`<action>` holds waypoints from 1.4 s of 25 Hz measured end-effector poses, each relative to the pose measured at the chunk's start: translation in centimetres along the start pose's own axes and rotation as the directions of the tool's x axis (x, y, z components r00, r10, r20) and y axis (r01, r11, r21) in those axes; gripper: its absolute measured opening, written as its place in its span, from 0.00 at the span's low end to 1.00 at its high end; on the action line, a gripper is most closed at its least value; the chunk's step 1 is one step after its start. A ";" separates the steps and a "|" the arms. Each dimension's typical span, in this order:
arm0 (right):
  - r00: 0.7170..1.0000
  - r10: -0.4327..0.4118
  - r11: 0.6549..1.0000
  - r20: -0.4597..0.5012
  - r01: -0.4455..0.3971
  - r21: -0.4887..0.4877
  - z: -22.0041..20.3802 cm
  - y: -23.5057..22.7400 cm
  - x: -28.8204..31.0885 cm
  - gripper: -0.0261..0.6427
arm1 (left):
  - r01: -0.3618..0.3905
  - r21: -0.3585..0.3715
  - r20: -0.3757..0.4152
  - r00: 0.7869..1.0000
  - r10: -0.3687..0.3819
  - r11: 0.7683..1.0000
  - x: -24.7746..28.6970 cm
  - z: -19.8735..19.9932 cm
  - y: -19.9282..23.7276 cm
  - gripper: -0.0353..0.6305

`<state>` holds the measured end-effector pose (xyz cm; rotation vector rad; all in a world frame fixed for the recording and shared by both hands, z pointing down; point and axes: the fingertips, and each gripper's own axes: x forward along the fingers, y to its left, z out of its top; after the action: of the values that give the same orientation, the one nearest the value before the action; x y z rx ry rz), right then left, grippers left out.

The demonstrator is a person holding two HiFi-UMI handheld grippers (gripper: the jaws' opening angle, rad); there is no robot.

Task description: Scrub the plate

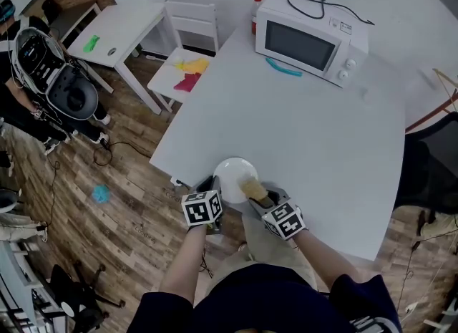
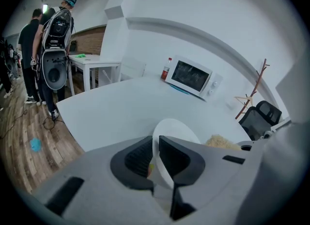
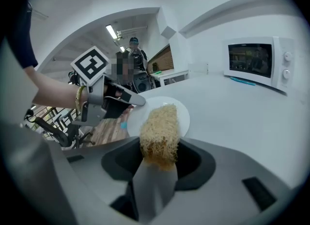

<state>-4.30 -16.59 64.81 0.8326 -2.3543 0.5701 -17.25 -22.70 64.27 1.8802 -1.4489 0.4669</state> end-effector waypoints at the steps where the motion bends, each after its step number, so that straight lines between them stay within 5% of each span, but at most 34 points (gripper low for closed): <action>1: 1.000 0.007 1.000 0.001 -0.007 0.004 -0.1 0.4 -0.1 0.31 | -0.004 0.002 0.000 1.000 0.004 1.000 0.0 0.0 0.0 0.13; 9: 0.999 0.050 0.999 0.011 -0.050 0.016 -0.2 2.4 0.2 0.31 | -0.032 0.017 -0.006 0.999 0.033 0.999 0.6 0.0 0.2 0.13; 22: 0.996 -0.019 0.995 0.085 0.011 0.094 0.6 0.5 -2.8 0.31 | -0.040 0.099 -0.084 0.995 0.049 0.994 3.4 -1.0 -0.4 0.13; 35: 0.992 -0.039 0.995 0.124 0.027 0.094 0.8 0.9 -5.1 0.31 | -0.067 0.115 -0.018 0.997 0.070 0.991 0.0 -1.5 -1.6 0.21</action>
<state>-1.94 -14.22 60.82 0.9732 -2.4376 0.6331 -15.56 -21.37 64.79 1.9126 -1.5044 0.6132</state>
